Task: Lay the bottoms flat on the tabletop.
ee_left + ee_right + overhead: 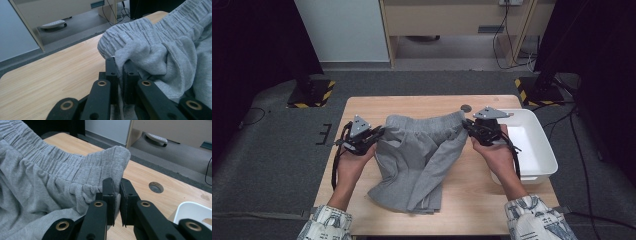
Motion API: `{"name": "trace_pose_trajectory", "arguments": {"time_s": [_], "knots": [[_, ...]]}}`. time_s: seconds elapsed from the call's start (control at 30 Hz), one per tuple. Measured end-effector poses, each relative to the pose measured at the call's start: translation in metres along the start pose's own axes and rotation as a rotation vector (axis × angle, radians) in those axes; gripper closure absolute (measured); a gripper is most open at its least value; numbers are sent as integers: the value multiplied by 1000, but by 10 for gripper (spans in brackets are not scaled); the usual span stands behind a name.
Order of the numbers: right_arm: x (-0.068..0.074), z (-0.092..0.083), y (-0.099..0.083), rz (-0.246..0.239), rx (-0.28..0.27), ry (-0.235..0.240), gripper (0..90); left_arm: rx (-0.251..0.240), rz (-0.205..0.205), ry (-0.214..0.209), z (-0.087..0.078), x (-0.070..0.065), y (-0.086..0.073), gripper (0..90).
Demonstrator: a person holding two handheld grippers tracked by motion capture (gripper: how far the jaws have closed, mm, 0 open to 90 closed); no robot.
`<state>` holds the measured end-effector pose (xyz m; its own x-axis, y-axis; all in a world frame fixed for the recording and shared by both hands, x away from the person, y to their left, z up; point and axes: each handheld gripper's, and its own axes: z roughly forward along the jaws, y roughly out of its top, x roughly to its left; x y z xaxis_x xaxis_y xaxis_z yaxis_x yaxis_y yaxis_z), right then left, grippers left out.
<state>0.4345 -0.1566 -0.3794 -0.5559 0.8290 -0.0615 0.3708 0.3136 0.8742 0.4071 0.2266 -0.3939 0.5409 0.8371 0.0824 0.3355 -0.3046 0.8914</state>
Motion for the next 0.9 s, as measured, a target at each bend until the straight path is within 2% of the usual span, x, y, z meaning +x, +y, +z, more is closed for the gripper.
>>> {"name": "trace_pose_trajectory", "arguments": {"time_s": [0.3,0.53,0.7,0.77,0.9], "knots": [[-1,-8,12,-8,-28,-7,839,-39,-8,-4,-13,3,15,853],[-2,-19,25,-18,-39,-10,839,-66,36,15,-26,2,31,853],[0,-30,37,-52,-40,-13,838,-87,43,22,-33,4,40,853],[-2,-30,41,-60,-31,-15,838,-75,47,27,-30,6,41,853],[-6,-14,38,-57,-1,-15,838,-29,26,22,-11,16,36,853]]}}
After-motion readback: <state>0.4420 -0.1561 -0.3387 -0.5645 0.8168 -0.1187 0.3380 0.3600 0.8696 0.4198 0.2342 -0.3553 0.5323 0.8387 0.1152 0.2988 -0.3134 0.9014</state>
